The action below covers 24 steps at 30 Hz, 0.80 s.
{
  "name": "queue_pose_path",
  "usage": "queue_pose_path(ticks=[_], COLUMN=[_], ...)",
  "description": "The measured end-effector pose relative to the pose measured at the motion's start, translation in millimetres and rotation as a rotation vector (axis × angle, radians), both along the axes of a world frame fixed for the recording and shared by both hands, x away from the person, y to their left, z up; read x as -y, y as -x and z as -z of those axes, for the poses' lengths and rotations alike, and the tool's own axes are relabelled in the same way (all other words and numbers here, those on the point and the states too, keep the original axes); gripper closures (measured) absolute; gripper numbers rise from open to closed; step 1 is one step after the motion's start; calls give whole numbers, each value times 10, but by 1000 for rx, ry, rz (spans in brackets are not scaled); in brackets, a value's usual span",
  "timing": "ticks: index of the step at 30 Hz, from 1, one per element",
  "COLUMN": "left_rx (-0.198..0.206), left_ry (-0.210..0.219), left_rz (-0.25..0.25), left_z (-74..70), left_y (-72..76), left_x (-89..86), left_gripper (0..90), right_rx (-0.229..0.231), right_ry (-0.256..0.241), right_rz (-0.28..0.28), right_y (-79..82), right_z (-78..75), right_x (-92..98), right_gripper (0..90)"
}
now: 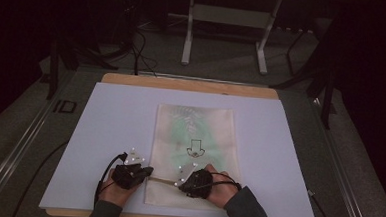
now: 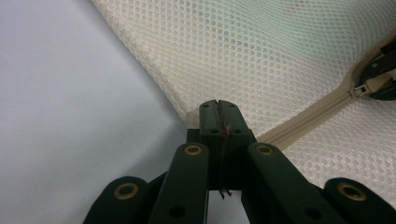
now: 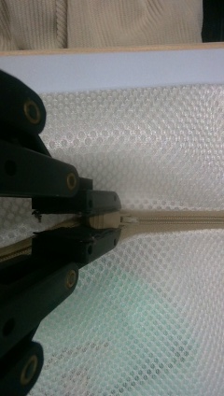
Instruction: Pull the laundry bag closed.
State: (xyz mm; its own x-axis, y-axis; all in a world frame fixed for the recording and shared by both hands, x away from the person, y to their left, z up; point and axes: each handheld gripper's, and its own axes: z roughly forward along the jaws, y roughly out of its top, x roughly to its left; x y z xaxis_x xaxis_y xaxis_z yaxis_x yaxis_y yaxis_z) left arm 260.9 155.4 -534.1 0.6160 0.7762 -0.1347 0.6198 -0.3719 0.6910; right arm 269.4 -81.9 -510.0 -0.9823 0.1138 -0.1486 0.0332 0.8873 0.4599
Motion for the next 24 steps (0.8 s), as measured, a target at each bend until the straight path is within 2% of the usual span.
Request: queue_pose_path(ticks=[24], left_rx=[1], left_ry=[-2], left_rz=[-1], left_z=[-1], left_y=[3], left_x=[3], left_gripper=[891], right_rx=[-10], right_ry=[5], right_rz=[16], right_y=[-5], right_z=[-3], right_x=[138], right_gripper=[822])
